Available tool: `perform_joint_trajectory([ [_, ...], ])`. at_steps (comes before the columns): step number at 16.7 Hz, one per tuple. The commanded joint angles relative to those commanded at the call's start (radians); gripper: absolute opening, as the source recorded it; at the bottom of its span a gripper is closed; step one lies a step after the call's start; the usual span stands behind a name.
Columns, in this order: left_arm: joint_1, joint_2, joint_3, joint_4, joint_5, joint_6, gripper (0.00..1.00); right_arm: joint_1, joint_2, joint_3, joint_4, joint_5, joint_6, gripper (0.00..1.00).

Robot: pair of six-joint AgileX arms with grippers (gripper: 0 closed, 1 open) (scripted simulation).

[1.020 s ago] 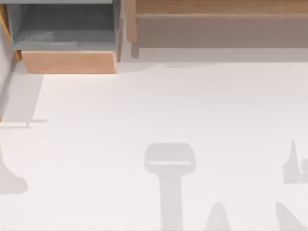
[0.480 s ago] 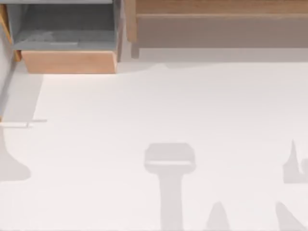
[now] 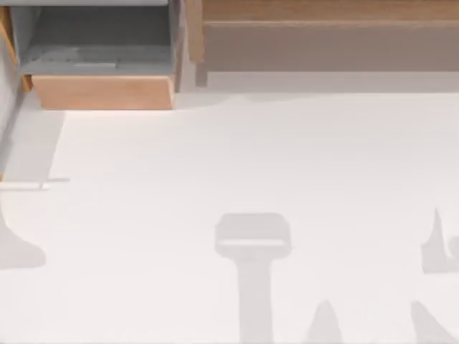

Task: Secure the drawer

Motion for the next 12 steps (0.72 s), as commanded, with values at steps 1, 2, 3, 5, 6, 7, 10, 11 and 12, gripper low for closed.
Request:
perform_joint_trajectory([
  [1, 0.0, 0.0, 0.0, 0.0, 0.0, 0.0, 0.55, 0.0, 0.0, 0.0, 0.0, 0.0, 0.0, 1.0],
  [2, 0.0, 0.0, 0.0, 0.0, 0.0, 0.0, 0.47, 0.0, 0.0, 0.0, 0.0, 0.0, 0.0, 1.0],
  [3, 0.0, 0.0, 0.0, 0.0, 0.0, 0.0, 0.4, 0.0, 0.0, 0.0, 0.0, 0.0, 0.0, 1.0],
  [5, 0.0, 0.0, 0.0, 0.0, 0.0, 0.0, 0.25, 0.0, 0.0, 0.0, 0.0, 0.0, 0.0, 1.0],
  [6, 0.0, 0.0, 0.0, 0.0, 0.0, 0.0, 0.17, 0.0, 0.0, 0.0, 0.0, 0.0, 0.0, 1.0],
  [7, 0.0, 0.0, 0.0, 0.0, 0.0, 0.0, 0.1, 0.0, 0.0, 0.0, 0.0, 0.0, 0.0, 1.0],
  [10, 0.0, 0.0, 0.0, 0.0, 0.0, 0.0, 0.0, 0.0, 0.0, 0.0, 0.0, 0.0, 0.0, 1.0],
  [11, 0.0, 0.0, 0.0, 0.0, 0.0, 0.0, 0.0, 0.0, 0.0, 0.0, 0.0, 0.0, 0.0, 1.0],
  [12, 0.0, 0.0, 0.0, 0.0, 0.0, 0.0, 0.0, 0.0, 0.0, 0.0, 0.0, 0.0, 0.0, 1.0],
])
